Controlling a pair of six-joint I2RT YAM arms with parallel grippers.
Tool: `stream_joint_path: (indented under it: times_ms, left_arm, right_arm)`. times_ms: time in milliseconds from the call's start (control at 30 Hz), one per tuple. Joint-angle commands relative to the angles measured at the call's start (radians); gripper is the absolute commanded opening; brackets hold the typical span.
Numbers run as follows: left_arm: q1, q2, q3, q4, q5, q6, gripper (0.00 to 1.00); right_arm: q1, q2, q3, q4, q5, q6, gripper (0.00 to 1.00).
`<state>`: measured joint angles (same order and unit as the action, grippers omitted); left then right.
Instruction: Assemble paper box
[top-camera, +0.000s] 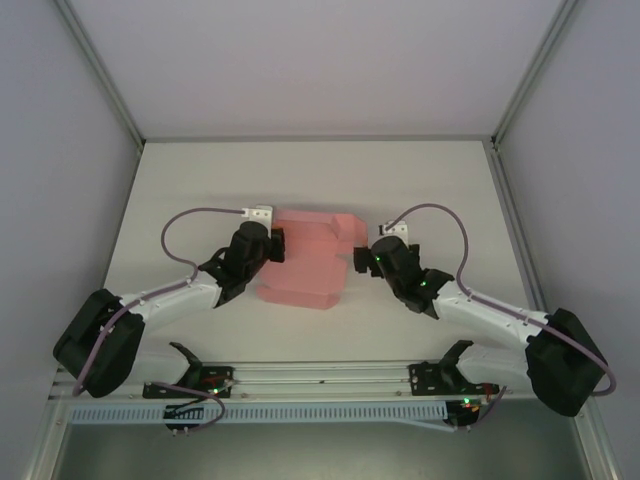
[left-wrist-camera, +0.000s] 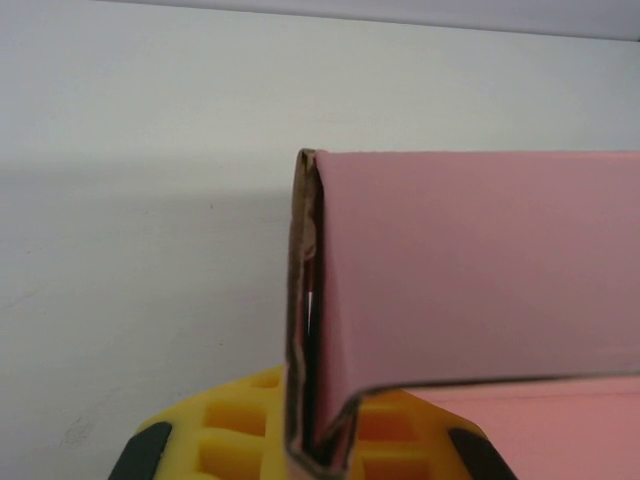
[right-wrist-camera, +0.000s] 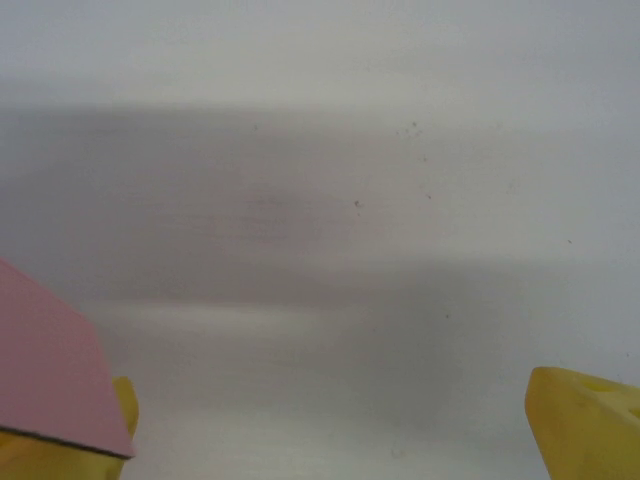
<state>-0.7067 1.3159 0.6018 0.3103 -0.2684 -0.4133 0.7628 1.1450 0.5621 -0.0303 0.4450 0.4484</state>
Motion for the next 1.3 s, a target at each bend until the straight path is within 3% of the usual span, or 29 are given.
stream_joint_path:
  times_ms: [0, 267, 733, 1000, 1133, 1267]
  left_arm:
    - [-0.002, -0.005, 0.034, 0.003, 0.013, -0.001, 0.0]
    - [-0.001, 0.012, 0.047, 0.016, 0.053, -0.016, 0.0]
    - [0.0, 0.019, 0.043, 0.025, 0.069, -0.035, 0.0]
    - [0.052, 0.036, 0.024, 0.013, 0.05, -0.037, 0.0]
    - [0.063, 0.02, 0.019, 0.008, 0.055, -0.024, 0.0]
    - [0.068, 0.017, 0.019, 0.006, 0.074, -0.017, 0.0]
  right_arm:
    - [-0.003, 0.009, 0.03, 0.103, -0.03, -0.037, 1.0]
    - [0.0, 0.098, 0.044, 0.23, -0.213, -0.066, 1.0]
    - [0.01, 0.169, 0.039, 0.324, -0.161, 0.007, 1.0]
    - [0.009, -0.096, 0.012, 0.069, -0.152, -0.045, 1.0]
    - [0.001, -0.279, 0.027, -0.157, -0.039, -0.125, 1.0]
    - [-0.055, -0.423, 0.019, -0.212, 0.015, -0.126, 1.0]
